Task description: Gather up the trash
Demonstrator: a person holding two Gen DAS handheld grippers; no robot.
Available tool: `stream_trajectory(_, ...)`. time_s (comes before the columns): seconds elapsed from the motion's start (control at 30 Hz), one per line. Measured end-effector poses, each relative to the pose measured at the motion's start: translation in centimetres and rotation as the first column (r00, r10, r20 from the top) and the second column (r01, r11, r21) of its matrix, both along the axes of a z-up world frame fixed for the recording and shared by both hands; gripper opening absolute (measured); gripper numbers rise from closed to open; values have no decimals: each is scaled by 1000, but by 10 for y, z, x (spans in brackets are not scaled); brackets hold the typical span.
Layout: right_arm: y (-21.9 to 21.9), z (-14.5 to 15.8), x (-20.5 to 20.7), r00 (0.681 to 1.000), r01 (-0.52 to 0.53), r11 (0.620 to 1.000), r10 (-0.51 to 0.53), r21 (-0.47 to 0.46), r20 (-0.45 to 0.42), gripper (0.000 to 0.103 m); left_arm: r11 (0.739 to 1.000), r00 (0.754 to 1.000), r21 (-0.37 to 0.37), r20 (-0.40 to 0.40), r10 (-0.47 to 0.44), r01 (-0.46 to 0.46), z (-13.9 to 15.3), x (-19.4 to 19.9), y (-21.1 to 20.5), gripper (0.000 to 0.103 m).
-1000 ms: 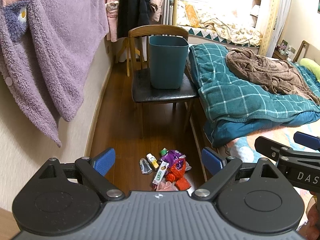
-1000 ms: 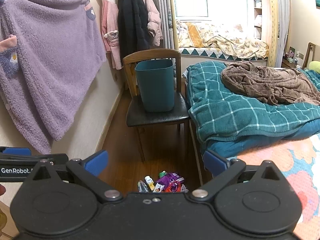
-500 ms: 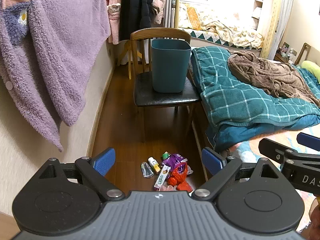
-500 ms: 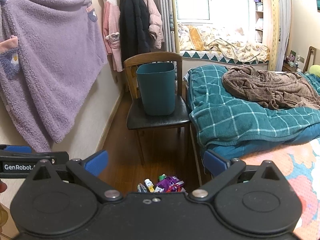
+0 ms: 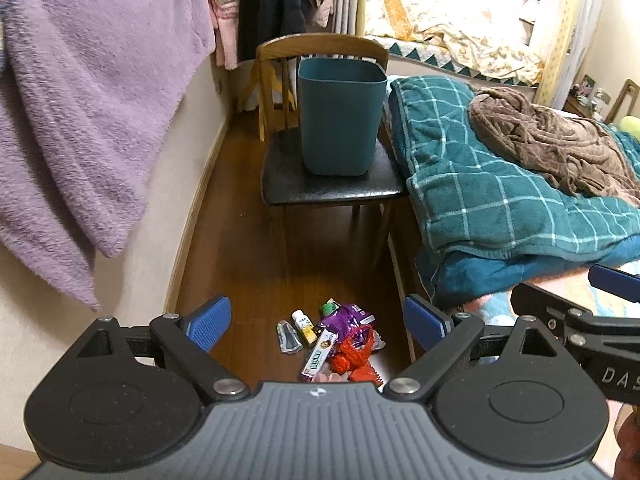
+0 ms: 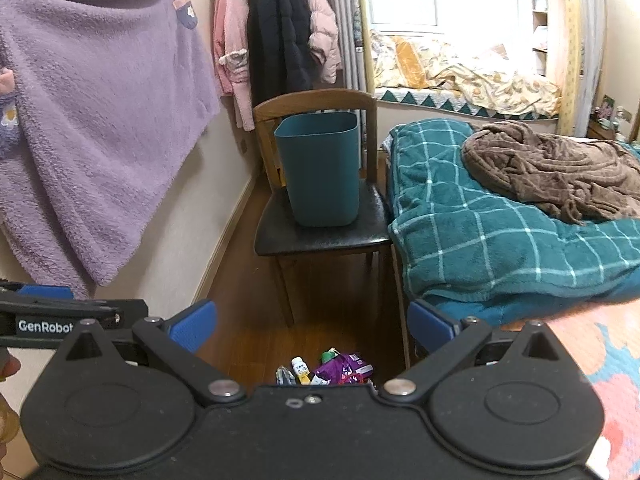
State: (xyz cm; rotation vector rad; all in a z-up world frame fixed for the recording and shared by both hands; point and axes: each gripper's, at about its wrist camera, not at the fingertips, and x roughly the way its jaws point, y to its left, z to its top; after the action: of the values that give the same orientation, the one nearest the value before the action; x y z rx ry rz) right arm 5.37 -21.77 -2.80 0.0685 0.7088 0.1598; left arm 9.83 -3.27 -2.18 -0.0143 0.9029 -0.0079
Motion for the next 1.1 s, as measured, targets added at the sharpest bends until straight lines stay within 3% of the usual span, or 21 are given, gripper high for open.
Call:
stream_trajectory(0.33, -40, -28, 105, 989, -151, 988, 151, 25, -7, 101, 994, 995, -33, -9, 102, -102, -29, 81, -29, 94)
stream_trajectory(0.47, -41, -47, 147, 980, -200, 980, 200, 13, -21, 99, 989, 988, -27, -46, 145, -147, -52, 108, -21, 94)
stream_trajectory(0.6, -37, -70, 176, 981, -187, 982, 187, 12, -49, 98, 992, 989, -13, -73, 125, -126, -83, 134, -5, 94)
stream_trajectory(0.83, -24, -139, 206, 986, -147, 989, 144, -27, -78, 98, 1000, 985, 20, -173, 17, -14, -179, 181, 30, 94)
stream_trajectory(1.0, -13, -218, 212, 977, -153, 986, 142, -61, -158, 96, 996, 959, 35, -278, -65, 77, -273, 196, 39, 94)
stream_trajectory(1.1, -8, -283, 214, 957, -197, 976, 171, -92, -236, 93, 991, 935, 33, -338, -111, 129, -341, 200, 33, 94)
